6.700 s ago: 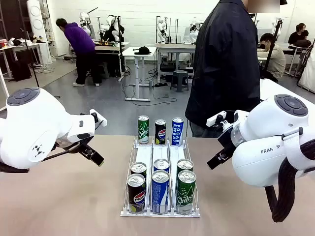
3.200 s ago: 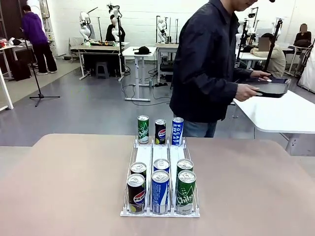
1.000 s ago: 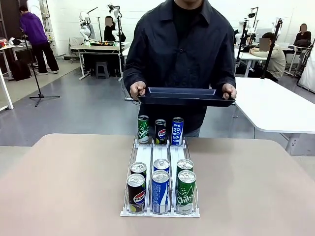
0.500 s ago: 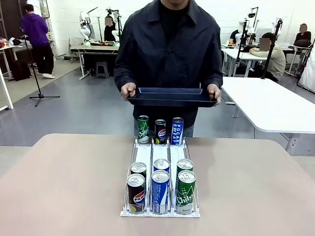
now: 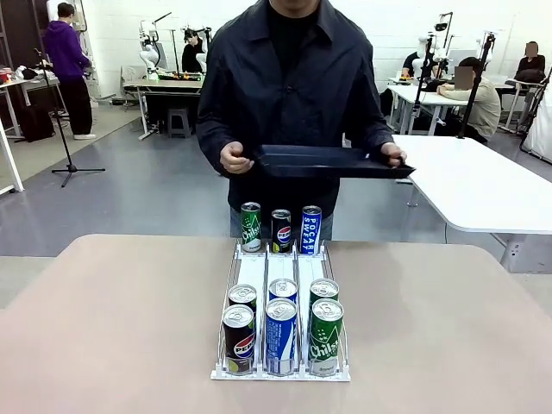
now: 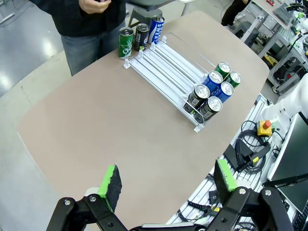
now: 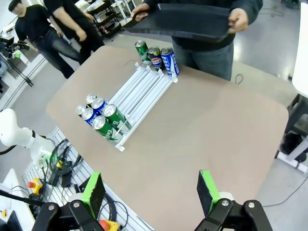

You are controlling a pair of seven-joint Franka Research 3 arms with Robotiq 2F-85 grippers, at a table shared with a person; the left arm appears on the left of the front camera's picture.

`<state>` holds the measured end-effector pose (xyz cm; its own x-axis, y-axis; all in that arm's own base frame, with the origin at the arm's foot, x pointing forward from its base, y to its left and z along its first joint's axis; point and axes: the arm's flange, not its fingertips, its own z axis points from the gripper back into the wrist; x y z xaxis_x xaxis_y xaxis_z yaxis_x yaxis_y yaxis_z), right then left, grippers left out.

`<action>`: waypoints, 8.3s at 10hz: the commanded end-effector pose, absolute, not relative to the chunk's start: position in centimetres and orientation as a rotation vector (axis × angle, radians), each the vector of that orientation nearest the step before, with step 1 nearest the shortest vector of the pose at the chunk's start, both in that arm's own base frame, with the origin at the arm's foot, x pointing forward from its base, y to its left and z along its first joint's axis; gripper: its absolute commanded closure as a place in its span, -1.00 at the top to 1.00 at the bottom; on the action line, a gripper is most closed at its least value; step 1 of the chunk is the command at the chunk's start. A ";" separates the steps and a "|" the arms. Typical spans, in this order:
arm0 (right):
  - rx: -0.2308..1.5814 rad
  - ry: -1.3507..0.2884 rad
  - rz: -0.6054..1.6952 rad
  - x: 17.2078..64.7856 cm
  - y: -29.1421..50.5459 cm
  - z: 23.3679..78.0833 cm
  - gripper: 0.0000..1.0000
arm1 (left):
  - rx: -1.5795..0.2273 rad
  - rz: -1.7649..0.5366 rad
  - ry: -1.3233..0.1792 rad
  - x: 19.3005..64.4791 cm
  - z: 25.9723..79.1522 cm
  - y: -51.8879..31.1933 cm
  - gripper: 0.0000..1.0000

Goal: Retrieve and hand over the desired beverage to the person.
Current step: Pick up a can of the same type that the person held from the Automatic Can Dispenser.

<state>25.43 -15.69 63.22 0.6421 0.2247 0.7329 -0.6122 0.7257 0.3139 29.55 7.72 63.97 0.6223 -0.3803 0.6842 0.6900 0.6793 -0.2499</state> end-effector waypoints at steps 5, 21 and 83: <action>0.607 -0.737 0.527 25.6 -15.8 63.3 1.00 | -0.539 -0.671 -0.650 29.5 64.0 7.9 1.00; 0.607 -0.737 0.527 25.6 -15.8 63.3 1.00 | -0.539 -0.671 -0.650 29.5 64.0 7.9 1.00; 0.071 -0.087 0.073 33.3 30.0 41.7 1.00 | -0.539 -0.671 -0.650 29.5 64.0 7.9 1.00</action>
<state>32.59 29.84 41.68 0.9948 0.0469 0.0904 -0.0525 0.9968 0.0609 29.50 7.71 64.03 0.6230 -0.3814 0.6830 0.6883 0.6820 -0.2470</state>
